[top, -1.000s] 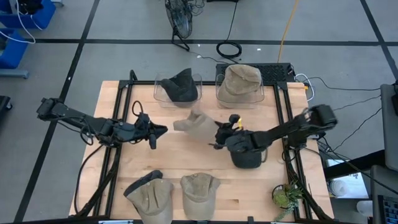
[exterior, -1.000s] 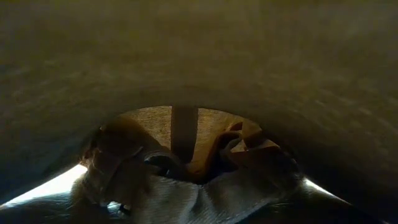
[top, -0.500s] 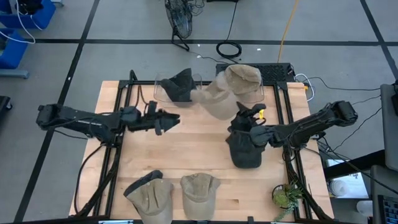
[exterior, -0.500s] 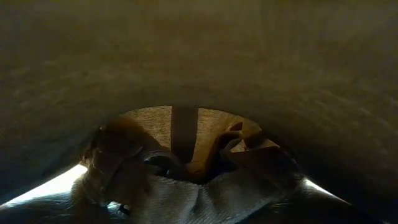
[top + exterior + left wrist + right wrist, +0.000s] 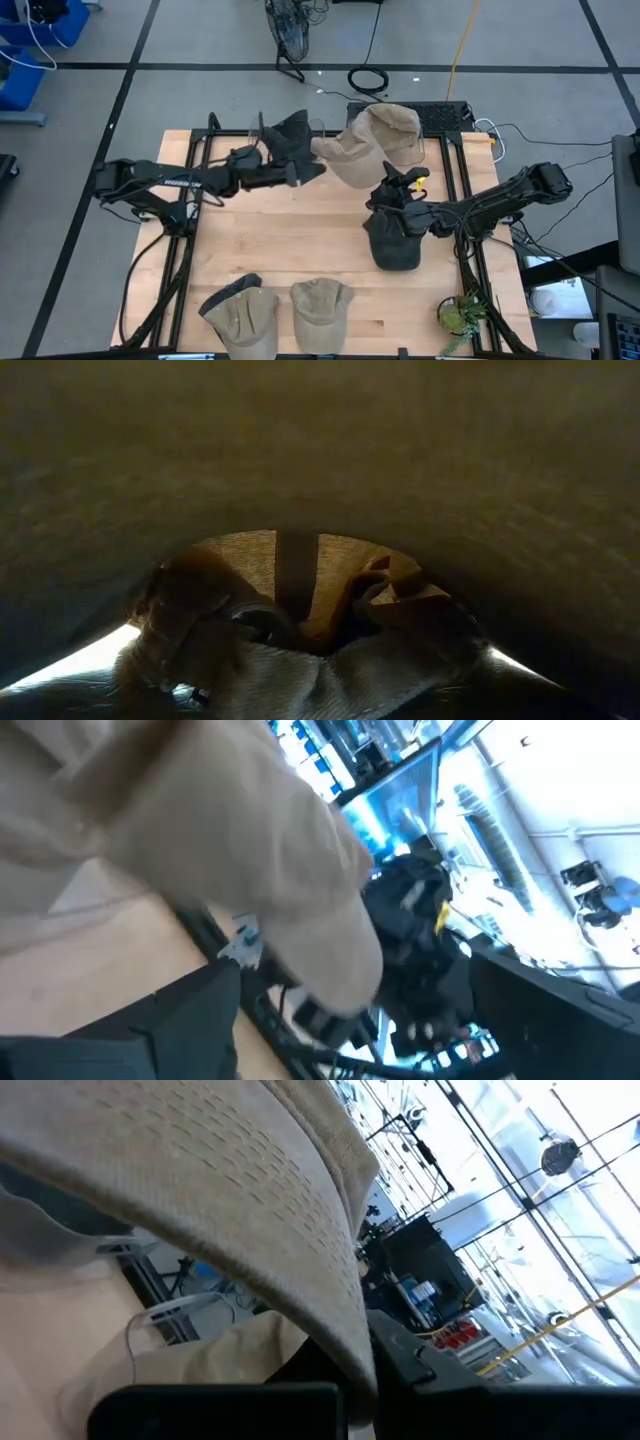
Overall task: Pick & Place hat
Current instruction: Put the brown cap into the right transparent bin
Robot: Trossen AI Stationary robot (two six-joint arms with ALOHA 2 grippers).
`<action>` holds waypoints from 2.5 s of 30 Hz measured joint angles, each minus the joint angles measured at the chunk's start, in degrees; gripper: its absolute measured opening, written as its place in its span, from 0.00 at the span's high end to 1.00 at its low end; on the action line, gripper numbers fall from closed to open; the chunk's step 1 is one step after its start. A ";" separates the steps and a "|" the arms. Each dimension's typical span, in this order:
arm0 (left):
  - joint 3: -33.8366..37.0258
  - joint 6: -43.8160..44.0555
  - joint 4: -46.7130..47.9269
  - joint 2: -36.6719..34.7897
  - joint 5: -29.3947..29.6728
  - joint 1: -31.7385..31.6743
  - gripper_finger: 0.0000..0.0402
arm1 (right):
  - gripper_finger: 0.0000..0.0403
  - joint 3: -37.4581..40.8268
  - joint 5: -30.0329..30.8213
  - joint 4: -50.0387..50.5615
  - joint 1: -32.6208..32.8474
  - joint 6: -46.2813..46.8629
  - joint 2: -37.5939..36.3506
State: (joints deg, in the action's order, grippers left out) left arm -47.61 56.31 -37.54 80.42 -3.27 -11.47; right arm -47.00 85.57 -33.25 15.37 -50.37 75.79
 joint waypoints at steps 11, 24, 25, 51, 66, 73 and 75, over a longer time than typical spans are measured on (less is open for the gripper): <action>-6.48 3.43 0.13 6.11 -2.00 -3.20 0.22 | 0.99 -0.04 -0.39 -1.27 0.47 0.15 0.01; -6.46 3.60 -2.38 7.37 1.03 -3.29 0.85 | 0.98 -0.04 -4.32 -0.62 0.45 0.24 0.05; -6.47 2.63 -3.27 7.36 0.15 -3.29 0.92 | 0.98 -0.04 -4.87 -0.62 0.45 0.63 0.04; -6.38 -7.18 -5.48 4.80 -12.63 -7.46 0.97 | 0.42 -0.07 -6.17 9.54 7.96 41.95 -0.48; -6.41 -9.74 -5.88 1.49 -39.59 -11.12 0.99 | 0.59 12.70 -35.70 27.39 8.16 106.30 -2.15; -6.39 -8.17 -5.75 1.07 -51.67 -10.53 0.99 | 0.77 16.70 -42.36 26.86 3.85 106.75 -7.77; -6.61 -8.17 -4.90 1.16 -53.85 -10.53 0.99 | 0.79 16.76 -50.38 27.05 -1.48 104.48 -8.54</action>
State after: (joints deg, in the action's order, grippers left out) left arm -54.22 48.14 -42.45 81.58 -57.12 -22.00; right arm -30.24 35.19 -6.20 13.89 54.11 67.25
